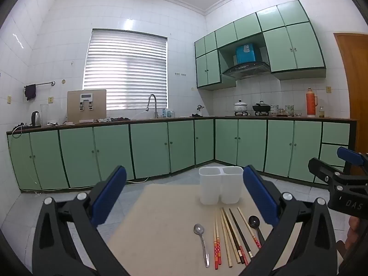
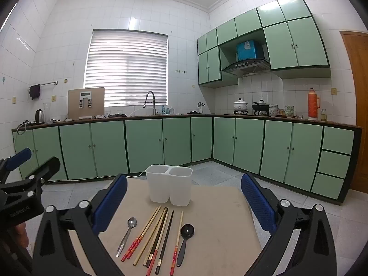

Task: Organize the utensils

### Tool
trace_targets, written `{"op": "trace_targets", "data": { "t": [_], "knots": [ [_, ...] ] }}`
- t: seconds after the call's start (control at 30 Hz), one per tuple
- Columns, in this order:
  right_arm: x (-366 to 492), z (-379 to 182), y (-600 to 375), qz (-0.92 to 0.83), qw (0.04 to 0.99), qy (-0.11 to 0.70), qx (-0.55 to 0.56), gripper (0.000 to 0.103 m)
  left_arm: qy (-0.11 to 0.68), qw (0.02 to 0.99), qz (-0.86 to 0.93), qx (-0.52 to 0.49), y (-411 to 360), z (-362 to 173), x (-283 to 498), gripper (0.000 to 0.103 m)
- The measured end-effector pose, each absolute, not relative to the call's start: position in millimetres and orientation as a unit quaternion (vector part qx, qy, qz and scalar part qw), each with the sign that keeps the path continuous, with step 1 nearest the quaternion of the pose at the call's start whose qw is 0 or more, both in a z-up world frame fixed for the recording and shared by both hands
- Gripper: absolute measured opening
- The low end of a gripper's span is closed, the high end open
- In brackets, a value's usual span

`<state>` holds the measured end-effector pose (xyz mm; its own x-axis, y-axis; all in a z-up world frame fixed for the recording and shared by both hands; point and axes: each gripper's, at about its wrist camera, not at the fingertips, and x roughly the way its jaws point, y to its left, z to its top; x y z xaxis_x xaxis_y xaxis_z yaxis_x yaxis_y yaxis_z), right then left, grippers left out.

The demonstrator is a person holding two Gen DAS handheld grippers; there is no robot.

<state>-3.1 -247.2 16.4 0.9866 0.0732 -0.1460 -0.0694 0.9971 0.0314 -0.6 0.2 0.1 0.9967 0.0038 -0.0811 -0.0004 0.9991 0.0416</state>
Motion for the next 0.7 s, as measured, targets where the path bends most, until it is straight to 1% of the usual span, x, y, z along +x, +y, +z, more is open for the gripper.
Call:
{"op": "trace_targets", "data": {
  "t": [0.7],
  "knots": [
    [-3.9, 16.7, -243.4, 0.036, 0.997, 0.074, 0.012, 0.097, 0.043, 0.999, 0.006, 0.022, -2.8, 0.5, 3.4, 0.098]
  ]
}}
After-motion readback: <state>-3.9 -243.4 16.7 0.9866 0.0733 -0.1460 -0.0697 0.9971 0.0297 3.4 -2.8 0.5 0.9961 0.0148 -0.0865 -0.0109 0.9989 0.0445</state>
